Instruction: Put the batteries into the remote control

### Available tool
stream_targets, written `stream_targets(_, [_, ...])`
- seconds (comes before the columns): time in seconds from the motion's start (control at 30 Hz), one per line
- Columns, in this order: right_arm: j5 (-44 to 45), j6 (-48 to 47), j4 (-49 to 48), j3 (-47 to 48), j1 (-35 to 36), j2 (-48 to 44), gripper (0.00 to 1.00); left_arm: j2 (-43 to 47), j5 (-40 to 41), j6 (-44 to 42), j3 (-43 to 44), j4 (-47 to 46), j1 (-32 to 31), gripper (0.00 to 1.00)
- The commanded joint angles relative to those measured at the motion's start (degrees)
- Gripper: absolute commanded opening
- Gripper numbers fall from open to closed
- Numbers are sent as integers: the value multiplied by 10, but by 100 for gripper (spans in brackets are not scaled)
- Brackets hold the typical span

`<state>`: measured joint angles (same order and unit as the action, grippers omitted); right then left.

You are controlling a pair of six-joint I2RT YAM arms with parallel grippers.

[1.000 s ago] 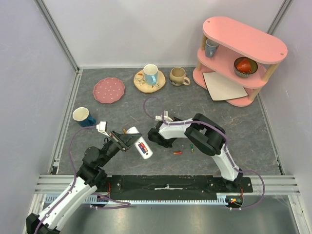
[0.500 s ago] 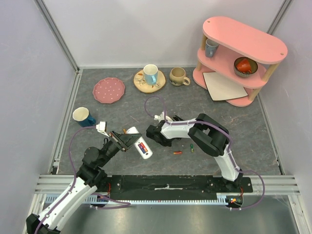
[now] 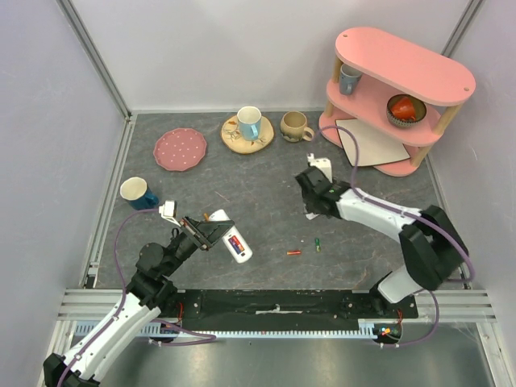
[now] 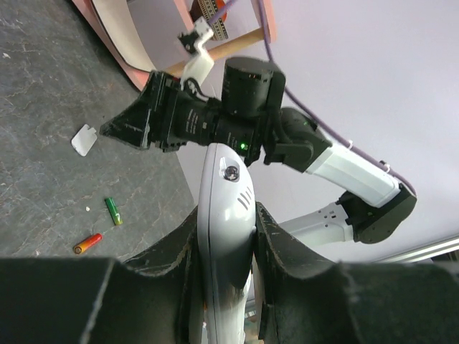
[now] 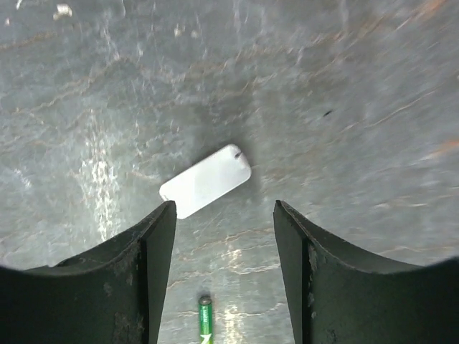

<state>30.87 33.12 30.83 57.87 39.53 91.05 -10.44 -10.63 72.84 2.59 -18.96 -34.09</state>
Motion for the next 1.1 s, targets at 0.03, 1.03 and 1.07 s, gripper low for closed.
stream_targets(0.03, [-244,69,-238,-142,-54,-74,63,2,-2,-6,-63,-17,2,2])
stream_targets(1.03, [-169,178,-267,-234,-103,-154,68,-57,-1,-19,-51,-38,2,2])
stream_targets(1.07, [-172,179,-263,-235,-108,-150,68,-59,-2,-18,-51,-40,2,2])
